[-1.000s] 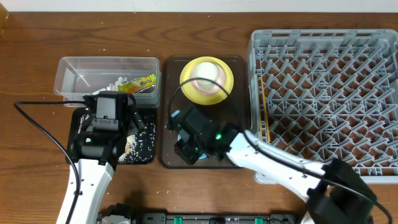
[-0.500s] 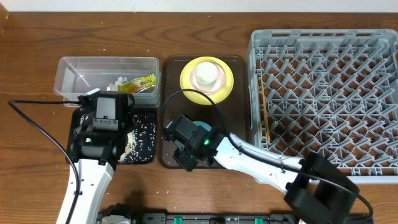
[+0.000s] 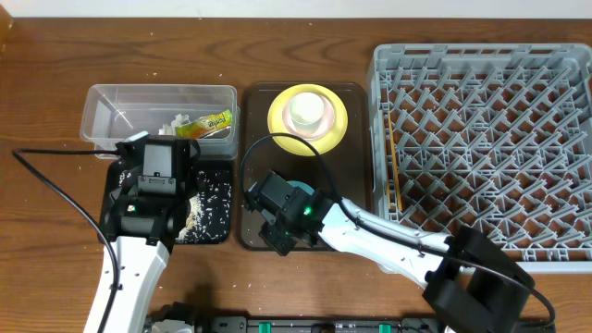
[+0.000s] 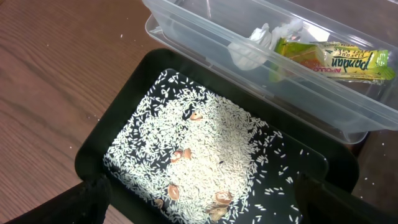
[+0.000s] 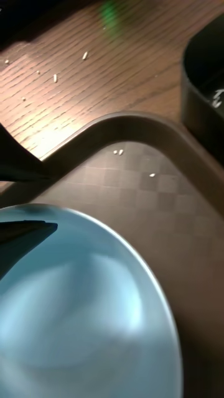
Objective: Sort waste into correct bins and load items into the dishwasher rack
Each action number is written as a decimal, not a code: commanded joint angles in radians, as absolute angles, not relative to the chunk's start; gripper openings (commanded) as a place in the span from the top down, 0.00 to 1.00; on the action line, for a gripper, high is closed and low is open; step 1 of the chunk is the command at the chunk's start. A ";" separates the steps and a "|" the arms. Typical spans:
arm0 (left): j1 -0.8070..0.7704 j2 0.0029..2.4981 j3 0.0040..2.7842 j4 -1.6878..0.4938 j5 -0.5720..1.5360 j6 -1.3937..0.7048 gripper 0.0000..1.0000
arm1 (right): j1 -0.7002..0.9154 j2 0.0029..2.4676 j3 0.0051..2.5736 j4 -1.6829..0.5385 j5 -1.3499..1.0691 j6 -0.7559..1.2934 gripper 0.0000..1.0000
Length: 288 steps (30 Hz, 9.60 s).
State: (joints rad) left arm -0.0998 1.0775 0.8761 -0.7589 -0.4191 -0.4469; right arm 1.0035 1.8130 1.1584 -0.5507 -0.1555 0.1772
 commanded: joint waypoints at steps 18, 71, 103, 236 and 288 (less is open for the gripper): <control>-0.095 1.077 0.892 -0.762 -0.442 -0.442 0.04 | 1.013 1.820 1.169 -0.592 -0.076 0.174 0.86; -0.095 1.077 0.892 -0.762 -0.442 -0.442 0.04 | -0.094 1.560 1.412 -0.601 -1.237 -0.167 0.99; -0.095 1.077 0.892 -0.762 -0.442 -0.442 0.04 | -0.145 2.047 1.412 -0.251 -1.559 -0.099 0.99; -0.095 1.077 0.892 -0.762 -0.442 -0.442 0.04 | 0.142 2.743 2.669 -0.751 -0.023 -0.272 0.34; -0.095 1.077 0.892 -0.762 -0.442 -0.442 0.04 | 0.042 2.865 2.666 -0.559 0.045 -0.058 0.49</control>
